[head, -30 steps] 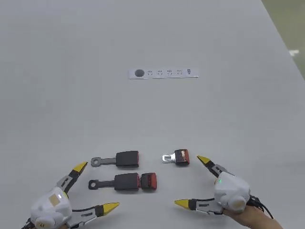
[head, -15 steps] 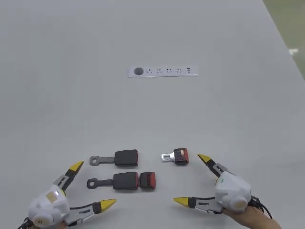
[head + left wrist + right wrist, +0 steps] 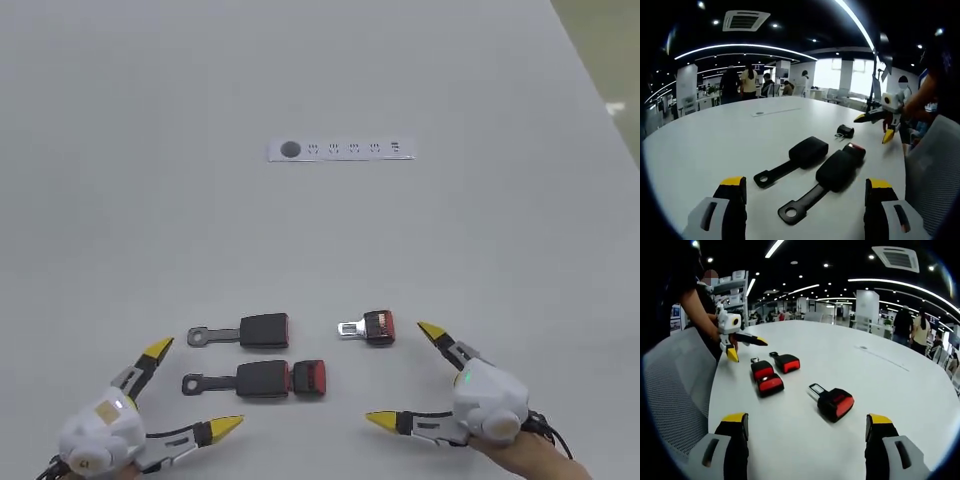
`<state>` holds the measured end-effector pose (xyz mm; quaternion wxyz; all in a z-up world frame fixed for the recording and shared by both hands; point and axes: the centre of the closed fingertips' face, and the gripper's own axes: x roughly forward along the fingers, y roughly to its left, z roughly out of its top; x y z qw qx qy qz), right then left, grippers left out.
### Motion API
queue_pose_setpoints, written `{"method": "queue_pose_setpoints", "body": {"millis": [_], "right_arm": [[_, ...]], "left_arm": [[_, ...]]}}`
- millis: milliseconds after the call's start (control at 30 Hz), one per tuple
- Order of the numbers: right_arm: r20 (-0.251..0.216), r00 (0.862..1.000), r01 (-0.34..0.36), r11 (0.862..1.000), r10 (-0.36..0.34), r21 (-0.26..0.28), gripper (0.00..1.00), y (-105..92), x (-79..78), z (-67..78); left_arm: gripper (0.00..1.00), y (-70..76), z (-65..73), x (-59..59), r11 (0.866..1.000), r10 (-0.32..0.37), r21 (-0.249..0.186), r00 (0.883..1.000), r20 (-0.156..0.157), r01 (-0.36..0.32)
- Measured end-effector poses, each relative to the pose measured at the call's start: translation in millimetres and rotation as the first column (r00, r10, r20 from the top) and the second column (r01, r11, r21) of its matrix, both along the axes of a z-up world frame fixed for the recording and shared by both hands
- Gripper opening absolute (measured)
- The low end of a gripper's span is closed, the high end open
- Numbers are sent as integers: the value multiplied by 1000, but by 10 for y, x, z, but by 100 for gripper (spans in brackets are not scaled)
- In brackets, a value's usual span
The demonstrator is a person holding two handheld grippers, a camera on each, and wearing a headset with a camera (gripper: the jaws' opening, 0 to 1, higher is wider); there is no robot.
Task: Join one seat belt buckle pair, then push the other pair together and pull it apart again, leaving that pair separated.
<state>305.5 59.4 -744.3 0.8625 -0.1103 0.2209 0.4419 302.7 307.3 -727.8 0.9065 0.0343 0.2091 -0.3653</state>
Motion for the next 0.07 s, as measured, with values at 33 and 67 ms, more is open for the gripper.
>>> {"method": "queue_pose_setpoints", "body": {"millis": [33,67], "right_arm": [[0,1000,1,1000,-1,-2,99,-4,0,-2],[1,1000,1,1000,-1,-2,99,-9,0,-1]], "left_arm": [[100,3,-2,1,1000,0,3,1000,0,0],[100,5,-3,2,1000,0,3,1000,0,0]]}}
